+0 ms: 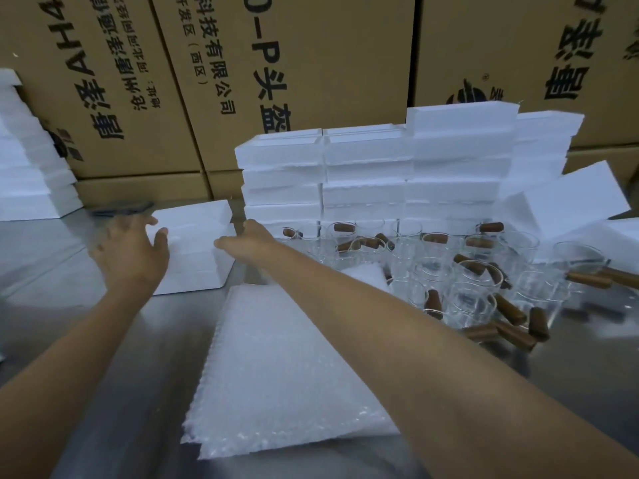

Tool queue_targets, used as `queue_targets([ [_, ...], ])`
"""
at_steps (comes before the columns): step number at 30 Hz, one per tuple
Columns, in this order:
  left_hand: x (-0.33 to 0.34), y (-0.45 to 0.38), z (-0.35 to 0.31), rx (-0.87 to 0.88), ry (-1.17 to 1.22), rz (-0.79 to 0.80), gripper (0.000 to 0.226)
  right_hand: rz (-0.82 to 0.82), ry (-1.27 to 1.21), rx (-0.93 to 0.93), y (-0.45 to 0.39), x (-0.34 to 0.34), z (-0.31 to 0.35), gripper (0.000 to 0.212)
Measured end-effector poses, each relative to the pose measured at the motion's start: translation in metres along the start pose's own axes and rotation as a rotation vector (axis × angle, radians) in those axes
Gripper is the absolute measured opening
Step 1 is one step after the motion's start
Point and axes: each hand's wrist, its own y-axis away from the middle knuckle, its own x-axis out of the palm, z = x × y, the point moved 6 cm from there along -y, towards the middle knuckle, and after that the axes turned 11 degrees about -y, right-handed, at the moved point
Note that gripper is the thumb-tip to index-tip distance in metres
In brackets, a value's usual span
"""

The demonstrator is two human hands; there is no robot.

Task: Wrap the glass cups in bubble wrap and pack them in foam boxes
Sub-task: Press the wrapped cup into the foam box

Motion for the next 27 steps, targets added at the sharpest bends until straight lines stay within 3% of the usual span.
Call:
queue_targets([
  [4, -0.014, 0.022, -0.064, 0.267, 0.132, 0.034, 0.024, -0.035, 0.111, -0.077, 0.025, -0.043, 0.021, 0.056],
  [9, -0.051, 0.061, -0.155, 0.497, 0.393, 0.341, 0.021, -0.100, 0.206, -0.129, 0.072, -0.115, 0.030, 0.052],
  [15, -0.097, 0.127, -0.250, 0.765, 0.414, 0.584, 0.016, -0.254, 0.278, -0.085, 0.146, -0.231, 0.004, 0.034],
  [21, -0.116, 0.198, -0.349, 0.964, 0.494, 0.710, 0.016, -0.592, 0.290, -0.052, 0.221, -0.348, -0.039, 0.030],
  [27, -0.105, 0.250, -0.444, 0.957, 0.654, 0.800, 0.015, -1.103, 0.292, -0.031, 0.309, -0.457, -0.081, 0.030],
])
